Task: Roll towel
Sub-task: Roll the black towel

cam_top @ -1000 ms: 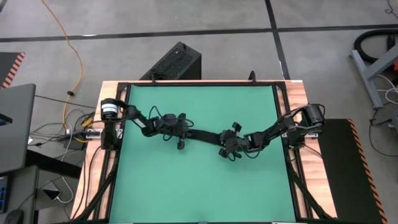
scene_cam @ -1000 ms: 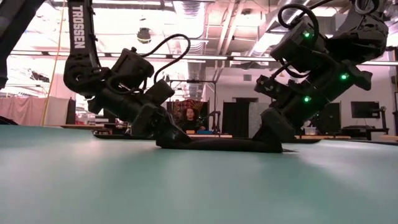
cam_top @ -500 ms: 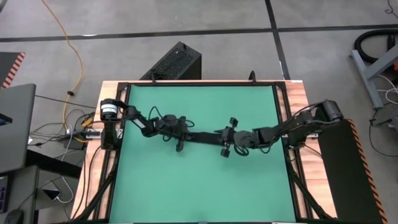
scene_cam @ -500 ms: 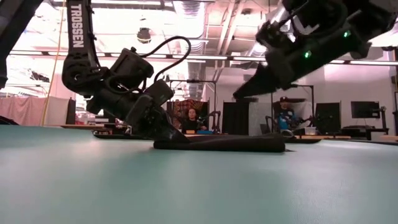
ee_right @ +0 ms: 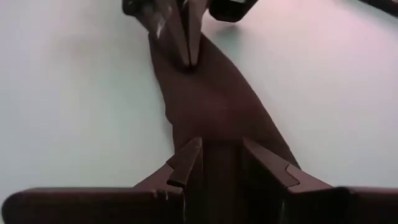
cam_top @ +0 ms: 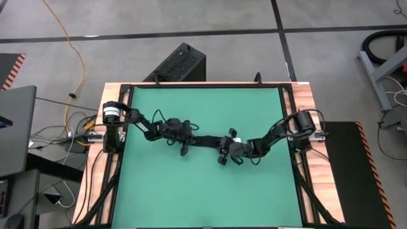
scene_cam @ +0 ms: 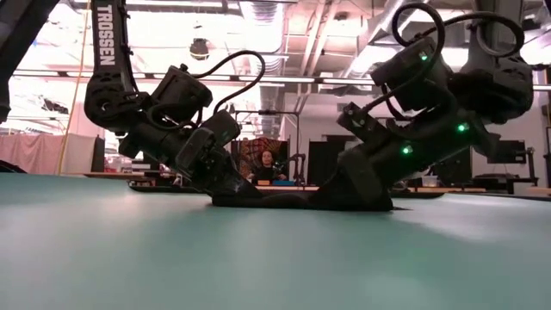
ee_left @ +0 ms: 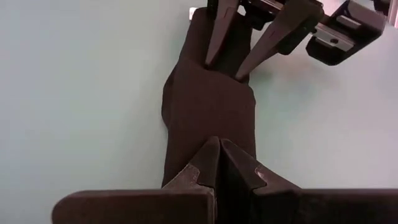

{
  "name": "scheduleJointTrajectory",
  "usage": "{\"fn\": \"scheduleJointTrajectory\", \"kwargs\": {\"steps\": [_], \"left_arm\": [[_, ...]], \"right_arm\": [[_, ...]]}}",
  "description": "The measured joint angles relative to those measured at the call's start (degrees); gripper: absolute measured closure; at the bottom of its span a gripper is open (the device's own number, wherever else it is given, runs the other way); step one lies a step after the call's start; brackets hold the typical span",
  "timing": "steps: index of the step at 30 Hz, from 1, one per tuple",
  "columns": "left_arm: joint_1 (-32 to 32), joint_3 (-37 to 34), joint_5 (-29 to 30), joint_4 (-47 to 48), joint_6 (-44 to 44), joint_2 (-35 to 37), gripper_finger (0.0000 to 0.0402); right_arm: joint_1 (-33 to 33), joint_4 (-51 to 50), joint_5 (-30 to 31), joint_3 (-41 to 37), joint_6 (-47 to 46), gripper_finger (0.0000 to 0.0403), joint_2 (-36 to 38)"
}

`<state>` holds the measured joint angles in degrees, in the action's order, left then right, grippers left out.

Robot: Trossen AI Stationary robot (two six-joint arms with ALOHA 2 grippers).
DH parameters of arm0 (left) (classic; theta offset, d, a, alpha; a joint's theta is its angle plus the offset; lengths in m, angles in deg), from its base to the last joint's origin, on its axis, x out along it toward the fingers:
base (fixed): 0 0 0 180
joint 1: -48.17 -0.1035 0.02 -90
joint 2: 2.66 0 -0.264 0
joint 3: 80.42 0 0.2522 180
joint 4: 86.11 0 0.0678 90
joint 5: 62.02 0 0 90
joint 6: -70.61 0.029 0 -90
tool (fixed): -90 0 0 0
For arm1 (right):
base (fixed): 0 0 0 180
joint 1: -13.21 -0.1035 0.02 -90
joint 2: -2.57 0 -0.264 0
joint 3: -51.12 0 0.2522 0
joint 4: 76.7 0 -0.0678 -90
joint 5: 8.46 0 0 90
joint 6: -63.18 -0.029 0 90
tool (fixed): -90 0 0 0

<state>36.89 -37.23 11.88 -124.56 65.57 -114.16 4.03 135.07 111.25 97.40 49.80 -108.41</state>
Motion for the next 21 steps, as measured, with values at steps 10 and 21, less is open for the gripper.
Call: {"fn": "scheduleJointTrajectory", "kwargs": {"steps": [10, 21], "left_arm": [[0.0, 0.09, -0.27, 3.51, -0.13, 0.11, 0.0401], [2.64, -9.28, 8.27, -14.59, -3.75, -0.26, 0.0401]], "right_arm": [[-1.0, 1.65, 0.15, -2.0, -8.82, 0.0271, -3.7], [-1.08, 6.98, -2.96, -2.89, -2.66, 0.0271, -4.04]]}}
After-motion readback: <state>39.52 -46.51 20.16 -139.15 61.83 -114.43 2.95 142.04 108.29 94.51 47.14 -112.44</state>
